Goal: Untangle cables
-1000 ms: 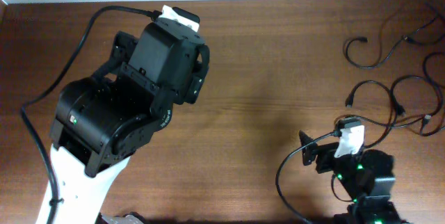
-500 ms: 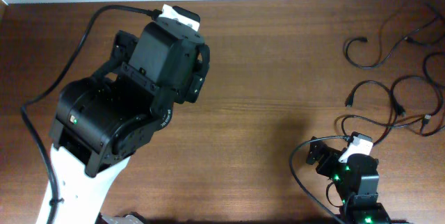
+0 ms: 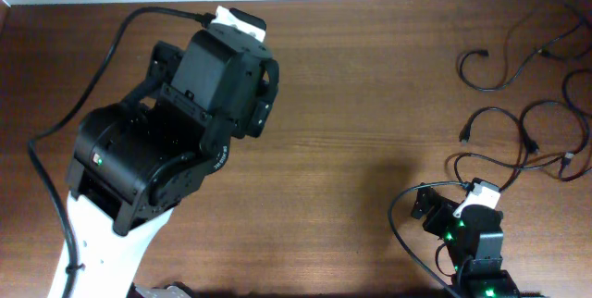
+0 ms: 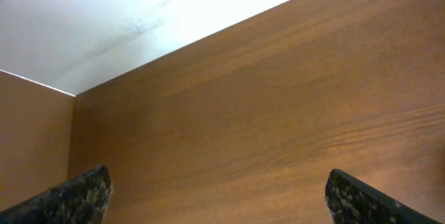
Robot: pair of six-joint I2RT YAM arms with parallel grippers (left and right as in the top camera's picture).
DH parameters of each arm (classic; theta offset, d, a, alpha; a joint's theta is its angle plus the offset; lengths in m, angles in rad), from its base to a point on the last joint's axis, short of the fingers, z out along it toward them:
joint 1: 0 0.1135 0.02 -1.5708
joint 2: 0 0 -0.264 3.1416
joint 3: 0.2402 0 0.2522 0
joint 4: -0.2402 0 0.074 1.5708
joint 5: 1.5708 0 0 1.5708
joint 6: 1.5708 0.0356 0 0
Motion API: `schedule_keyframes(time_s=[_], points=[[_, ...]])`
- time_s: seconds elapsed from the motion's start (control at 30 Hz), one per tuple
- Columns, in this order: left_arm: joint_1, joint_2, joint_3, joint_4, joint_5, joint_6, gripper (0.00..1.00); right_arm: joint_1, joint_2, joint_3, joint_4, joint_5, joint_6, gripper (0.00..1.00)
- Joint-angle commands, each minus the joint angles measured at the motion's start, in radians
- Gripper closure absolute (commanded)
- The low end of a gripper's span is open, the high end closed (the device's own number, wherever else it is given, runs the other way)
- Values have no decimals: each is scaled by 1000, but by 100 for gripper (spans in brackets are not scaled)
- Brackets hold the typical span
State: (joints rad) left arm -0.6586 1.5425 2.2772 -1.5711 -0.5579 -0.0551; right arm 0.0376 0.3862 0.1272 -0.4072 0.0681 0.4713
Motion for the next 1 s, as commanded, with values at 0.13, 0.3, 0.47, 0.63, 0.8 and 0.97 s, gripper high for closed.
schedule_keyframes(time_s=[0.13,0.3,0.47,0.63,0.8,0.97], points=[[2,-13,2,-11,2,7,1,6,0,-7,0,23,5,1],[2,-13,2,10,31,8,1,8,-52,-7,0,23,5,1],[2,-13,2,13,45,8,1,8,-194,-7,0,23,5,1],[2,-13,2,13,50,8,1,8,-321,-7,1,23,5,1],[2,-13,2,13,50,8,1,8,-383,-7,2,23,5,1],[2,-13,2,13,68,8,1,8,-383,-7,0,23,5,1]])
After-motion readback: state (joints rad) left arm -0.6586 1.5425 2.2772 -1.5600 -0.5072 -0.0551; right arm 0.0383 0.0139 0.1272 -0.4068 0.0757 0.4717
